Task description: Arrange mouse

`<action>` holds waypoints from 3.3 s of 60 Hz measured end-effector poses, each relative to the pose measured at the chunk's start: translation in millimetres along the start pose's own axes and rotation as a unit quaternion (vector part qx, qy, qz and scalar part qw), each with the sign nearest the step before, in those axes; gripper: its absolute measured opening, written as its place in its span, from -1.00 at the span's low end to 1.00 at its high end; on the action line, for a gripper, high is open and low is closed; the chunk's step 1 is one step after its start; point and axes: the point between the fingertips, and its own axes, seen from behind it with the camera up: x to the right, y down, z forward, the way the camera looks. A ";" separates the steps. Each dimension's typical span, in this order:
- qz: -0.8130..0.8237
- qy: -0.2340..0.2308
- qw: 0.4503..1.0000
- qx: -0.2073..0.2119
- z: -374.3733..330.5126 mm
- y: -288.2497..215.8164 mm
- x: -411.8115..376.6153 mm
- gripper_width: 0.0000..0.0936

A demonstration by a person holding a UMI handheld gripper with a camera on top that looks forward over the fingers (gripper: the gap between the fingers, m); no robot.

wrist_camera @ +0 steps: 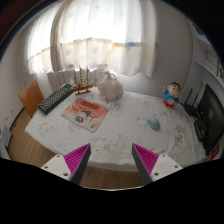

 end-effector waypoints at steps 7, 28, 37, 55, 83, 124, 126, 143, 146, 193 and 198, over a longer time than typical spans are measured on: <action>0.012 0.021 1.000 0.006 4.3 0.9 23.3 0.82; 0.046 0.098 0.994 0.031 21.3 22.2 139.0 0.83; 0.062 0.110 0.991 0.041 35.2 31.1 172.0 0.83; 0.069 0.091 0.989 0.097 96.0 17.5 208.0 0.82; 0.061 0.072 0.992 0.089 231.7 4.9 254.3 0.82; 0.085 0.068 0.992 0.057 330.4 -40.3 286.1 0.75; 0.088 0.065 0.992 0.057 331.3 -40.5 284.2 0.63; 0.068 0.097 0.991 0.056 325.6 -48.5 294.3 -0.10; 0.069 0.095 0.991 0.061 317.5 -59.1 293.6 -0.12; 0.069 0.027 0.995 0.074 298.5 -132.5 -110.7 -0.13; 0.066 0.043 0.995 0.055 320.6 -113.0 -125.2 -0.13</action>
